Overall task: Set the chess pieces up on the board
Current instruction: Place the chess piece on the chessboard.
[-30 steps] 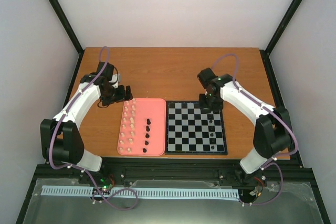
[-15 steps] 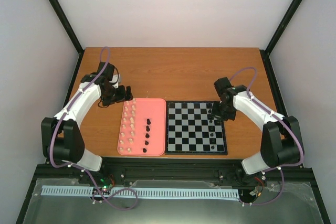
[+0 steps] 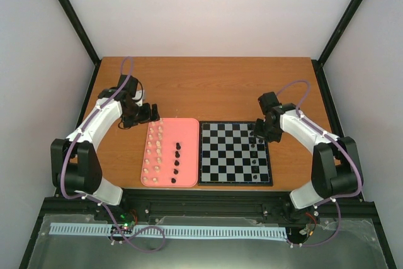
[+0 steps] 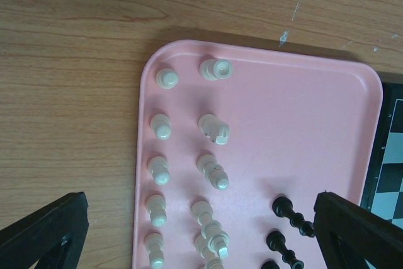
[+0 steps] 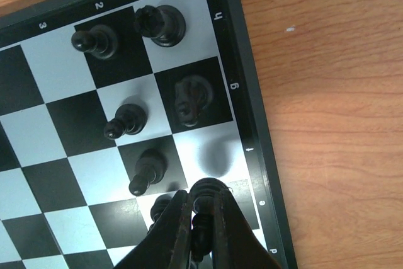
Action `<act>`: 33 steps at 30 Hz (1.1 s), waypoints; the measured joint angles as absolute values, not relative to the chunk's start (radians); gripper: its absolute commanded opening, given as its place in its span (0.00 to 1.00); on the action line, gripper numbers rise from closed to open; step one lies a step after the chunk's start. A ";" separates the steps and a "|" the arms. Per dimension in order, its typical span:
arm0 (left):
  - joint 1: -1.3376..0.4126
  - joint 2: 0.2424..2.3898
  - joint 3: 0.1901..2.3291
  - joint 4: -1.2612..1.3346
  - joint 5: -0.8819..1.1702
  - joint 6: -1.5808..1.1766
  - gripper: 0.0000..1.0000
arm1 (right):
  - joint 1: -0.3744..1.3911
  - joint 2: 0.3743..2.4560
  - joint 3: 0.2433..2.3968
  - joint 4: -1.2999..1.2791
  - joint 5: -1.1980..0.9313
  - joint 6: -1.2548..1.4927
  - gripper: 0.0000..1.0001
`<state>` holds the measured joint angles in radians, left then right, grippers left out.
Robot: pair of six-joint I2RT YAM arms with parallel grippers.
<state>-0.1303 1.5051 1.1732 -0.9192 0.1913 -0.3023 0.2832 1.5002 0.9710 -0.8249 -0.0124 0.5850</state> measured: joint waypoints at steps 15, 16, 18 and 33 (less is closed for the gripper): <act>-0.130 1.509 1.173 -0.919 0.191 -0.302 1.00 | 0.261 1.559 0.973 -0.794 -0.008 0.559 0.05; -0.130 1.510 1.173 -0.919 0.191 -0.302 1.00 | 0.260 1.563 0.973 -0.793 -0.008 0.558 0.05; -0.130 1.512 1.173 -0.919 0.191 -0.302 1.00 | 0.258 1.570 0.975 -0.790 -0.008 0.556 0.04; -0.130 1.517 1.173 -0.919 0.191 -0.302 1.00 | 0.256 1.604 1.010 -0.778 -0.006 0.537 0.06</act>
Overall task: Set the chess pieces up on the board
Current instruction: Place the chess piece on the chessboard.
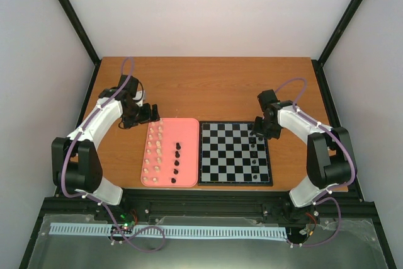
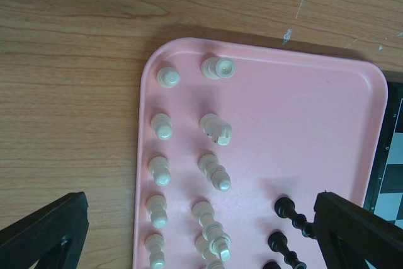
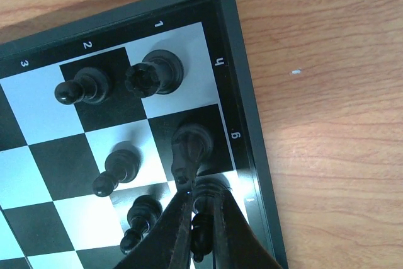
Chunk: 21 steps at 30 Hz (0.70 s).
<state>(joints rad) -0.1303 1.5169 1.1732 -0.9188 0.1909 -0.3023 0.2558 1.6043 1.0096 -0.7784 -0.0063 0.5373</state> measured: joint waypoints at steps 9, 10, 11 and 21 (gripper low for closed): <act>-0.130 1.525 1.173 -0.919 0.191 -0.302 1.00 | 0.255 1.602 1.005 -0.777 -0.019 0.535 0.06; -0.130 1.525 1.173 -0.919 0.191 -0.302 1.00 | 0.255 1.599 1.002 -0.776 -0.020 0.535 0.06; -0.130 1.525 1.173 -0.919 0.191 -0.302 1.00 | 0.255 1.594 0.997 -0.775 -0.023 0.535 0.06; -0.130 1.527 1.173 -0.918 0.191 -0.302 1.00 | 0.255 1.586 0.988 -0.776 -0.027 0.533 0.19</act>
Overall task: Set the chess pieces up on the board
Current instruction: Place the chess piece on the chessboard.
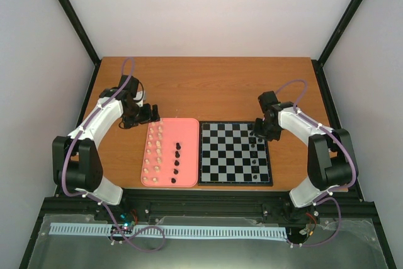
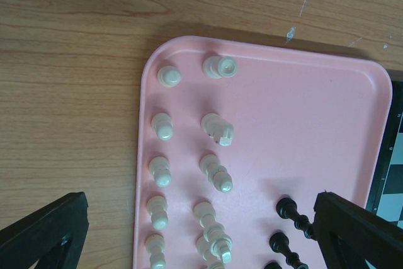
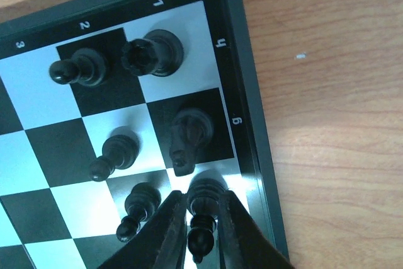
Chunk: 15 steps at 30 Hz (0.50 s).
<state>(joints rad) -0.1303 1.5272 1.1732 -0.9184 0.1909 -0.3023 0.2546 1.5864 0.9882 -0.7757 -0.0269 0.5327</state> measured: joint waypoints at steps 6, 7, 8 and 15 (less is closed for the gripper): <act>-0.130 1.527 1.173 -0.918 0.191 -0.302 1.00 | 0.255 1.586 0.982 -0.793 -0.027 0.521 0.31; -0.130 1.527 1.173 -0.918 0.191 -0.302 1.00 | 0.255 1.586 0.982 -0.795 -0.029 0.518 0.34; -0.130 1.527 1.173 -0.918 0.191 -0.302 1.00 | 0.254 1.586 0.982 -0.797 -0.031 0.516 0.36; -0.130 1.527 1.173 -0.918 0.191 -0.302 1.00 | 0.254 1.527 0.990 -0.860 -0.039 0.501 0.47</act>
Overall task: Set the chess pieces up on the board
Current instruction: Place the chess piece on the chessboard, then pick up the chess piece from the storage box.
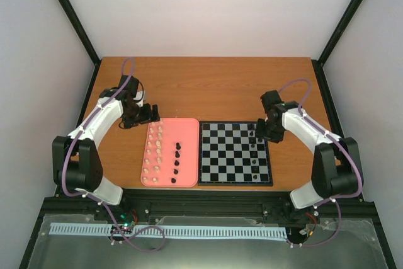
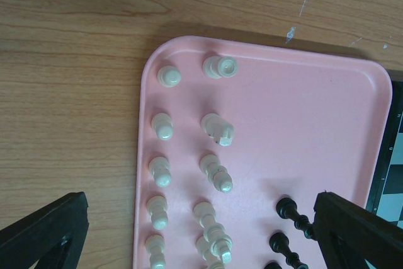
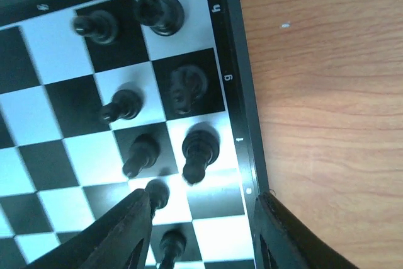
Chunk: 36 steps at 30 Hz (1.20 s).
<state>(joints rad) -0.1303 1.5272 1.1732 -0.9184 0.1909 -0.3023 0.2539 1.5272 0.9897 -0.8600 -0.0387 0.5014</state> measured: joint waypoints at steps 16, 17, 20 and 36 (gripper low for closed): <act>-0.130 1.527 1.174 -0.919 0.185 -0.302 1.00 | 0.731 1.769 1.514 -0.971 -0.013 0.504 0.53; -0.130 1.527 1.174 -0.919 0.184 -0.302 1.00 | 0.756 1.814 1.549 -0.965 -0.023 0.496 0.53; -0.130 1.527 1.174 -0.919 0.183 -0.302 1.00 | 0.812 1.952 1.662 -0.958 -0.059 0.465 0.54; -0.130 1.504 1.174 -0.918 0.180 -0.303 1.00 | 0.920 2.238 1.929 -1.026 -0.282 0.292 0.48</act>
